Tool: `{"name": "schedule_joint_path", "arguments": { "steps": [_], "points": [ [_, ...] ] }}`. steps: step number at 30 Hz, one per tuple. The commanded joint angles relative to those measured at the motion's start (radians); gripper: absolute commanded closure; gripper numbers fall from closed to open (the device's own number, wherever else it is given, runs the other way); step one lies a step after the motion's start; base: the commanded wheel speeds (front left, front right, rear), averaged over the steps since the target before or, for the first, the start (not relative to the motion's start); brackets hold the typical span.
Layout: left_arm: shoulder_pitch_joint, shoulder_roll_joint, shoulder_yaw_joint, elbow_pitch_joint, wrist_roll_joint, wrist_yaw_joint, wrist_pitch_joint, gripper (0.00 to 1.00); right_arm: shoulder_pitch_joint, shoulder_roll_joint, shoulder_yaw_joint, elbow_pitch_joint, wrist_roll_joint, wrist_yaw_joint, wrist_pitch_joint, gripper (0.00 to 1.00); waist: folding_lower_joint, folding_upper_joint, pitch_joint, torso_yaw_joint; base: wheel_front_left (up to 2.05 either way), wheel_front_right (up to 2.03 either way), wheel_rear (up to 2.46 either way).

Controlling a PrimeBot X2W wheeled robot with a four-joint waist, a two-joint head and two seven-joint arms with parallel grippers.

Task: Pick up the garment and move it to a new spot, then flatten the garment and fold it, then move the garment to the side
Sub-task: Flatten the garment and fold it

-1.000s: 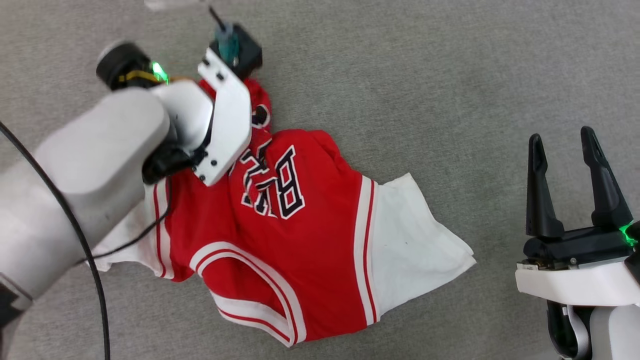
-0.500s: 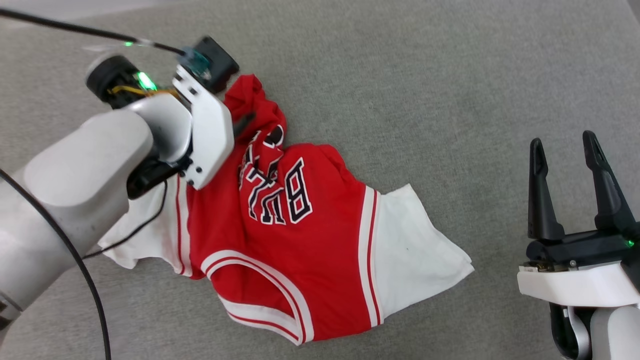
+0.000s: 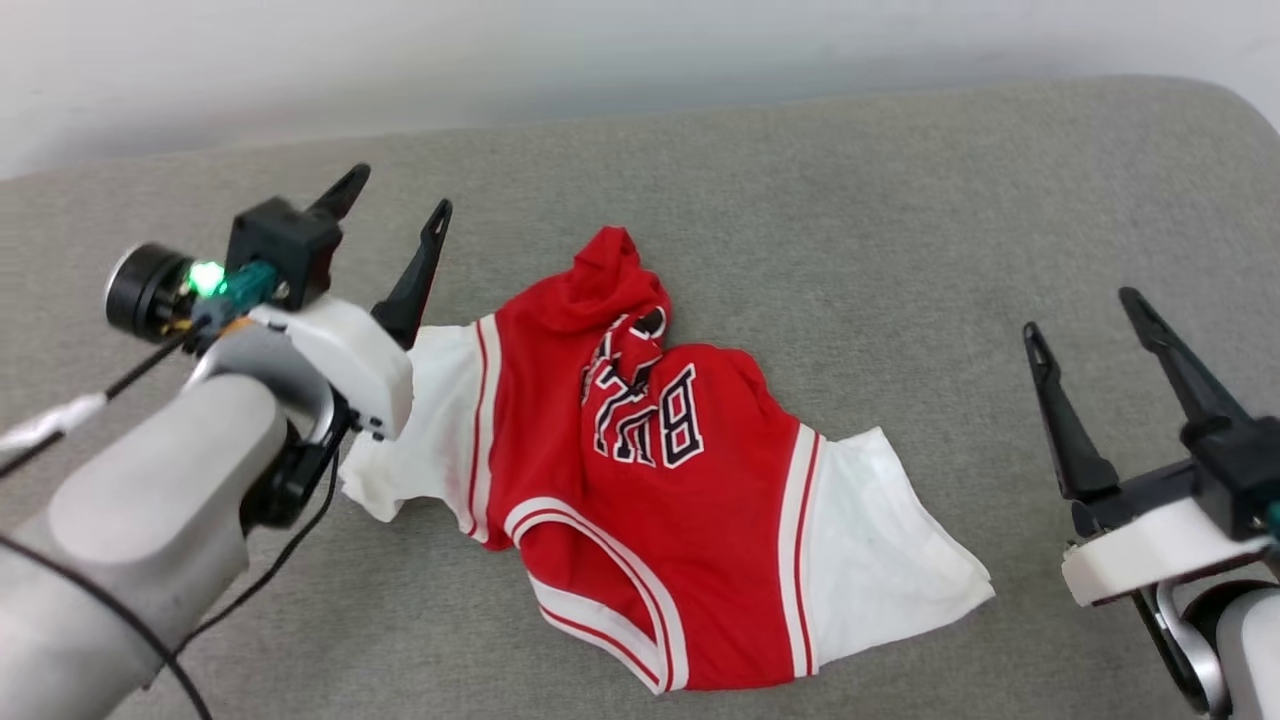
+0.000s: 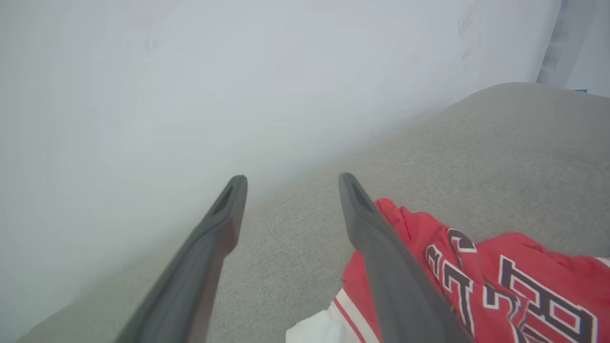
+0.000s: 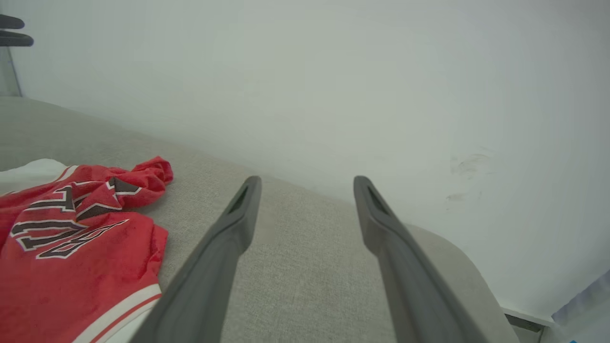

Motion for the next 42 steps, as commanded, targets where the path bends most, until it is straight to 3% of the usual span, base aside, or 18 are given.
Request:
{"name": "schedule_joint_path", "arguments": {
  "steps": [1, 5, 6, 7, 8, 14, 18, 23, 28, 40, 41, 42],
  "points": [
    [0.047, 0.018, 0.044, -0.039, 0.022, 0.044, -0.006, 0.00, -0.018, -0.032, 0.030, -0.004, 0.025, -0.001, 0.051, 0.00, 0.0001, -0.0001, -0.020, 0.024, 0.00, 0.00, 0.00],
    [0.213, 0.039, 0.181, -0.173, 0.111, 0.169, -0.007, 0.00, -0.053, -0.138, 0.114, -0.026, 0.106, -0.001, 0.239, 0.00, 0.0001, -0.0001, -0.027, 0.042, 0.00, 0.00, 0.00],
    [0.213, 0.039, 0.181, -0.173, 0.111, 0.169, -0.007, 0.00, -0.053, -0.138, 0.114, -0.026, 0.106, -0.001, 0.239, 0.00, 0.0001, -0.0001, -0.027, 0.042, 0.00, 0.00, 0.00],
    [0.296, 0.041, 0.258, -0.229, 0.155, 0.224, -0.007, 0.00, -0.072, -0.187, 0.156, -0.044, 0.157, -0.001, 0.333, 0.00, 0.0001, -0.0001, -0.027, 0.048, 0.00, 0.00, 0.00],
    [0.341, 0.036, 0.291, -0.257, 0.174, 0.244, -0.007, 0.00, -0.078, -0.212, 0.180, -0.051, 0.183, -0.001, 0.385, 0.00, 0.0001, -0.0001, -0.028, 0.050, 0.00, 0.00, 0.00],
    [0.575, -0.034, 0.489, -0.364, 0.291, 0.303, -0.007, 0.00, -0.124, -0.366, 0.327, -0.096, 0.377, -0.001, 0.715, 0.00, 0.0001, -0.0001, -0.029, 0.065, 0.00, 0.00, 0.00],
    [0.668, -0.082, 0.573, -0.406, 0.357, 0.318, -0.006, 0.00, -0.142, -0.412, 0.378, -0.099, 0.450, -0.001, 0.830, 0.00, 0.0001, -0.0001, -0.028, 0.071, 0.00, 0.00, 0.00],
    [0.798, -0.170, 0.688, -0.457, 0.453, 0.303, -0.006, 0.00, -0.154, -0.460, 0.444, -0.062, 0.534, -0.001, 0.962, 0.00, 0.0001, -0.0001, -0.017, 0.091, 0.00, 0.00, 0.00],
    [0.887, -0.262, 0.776, -0.482, 0.534, 0.272, -0.006, 0.00, -0.166, -0.475, 0.515, -0.015, 0.577, -0.001, 1.006, 0.00, 0.0001, -0.0001, 0.005, 0.114, 0.00, 0.00, 0.00],
    [0.947, -0.416, 0.911, -0.444, 0.652, 0.135, -0.006, 0.00, -0.144, -0.351, 0.625, 0.206, 0.605, 0.000, 0.928, 0.00, 0.0001, -0.0001, 0.029, 0.146, 0.00, 0.00, 0.00],
    [0.946, -0.424, 0.920, -0.438, 0.659, 0.126, -0.006, 0.00, -0.154, -0.349, 0.625, 0.212, 0.601, 0.000, 0.913, 0.60, 0.0001, -0.0001, 0.028, 0.143, 0.00, 0.00, 0.00],
    [0.945, -0.432, 0.927, -0.433, 0.667, 0.117, -0.006, 0.00, -0.165, -0.351, 0.626, 0.216, 0.597, 0.000, 0.898, 1.00, 0.0001, -0.0001, 0.025, 0.139, 0.00, 0.00, 0.00]
  ]
}}
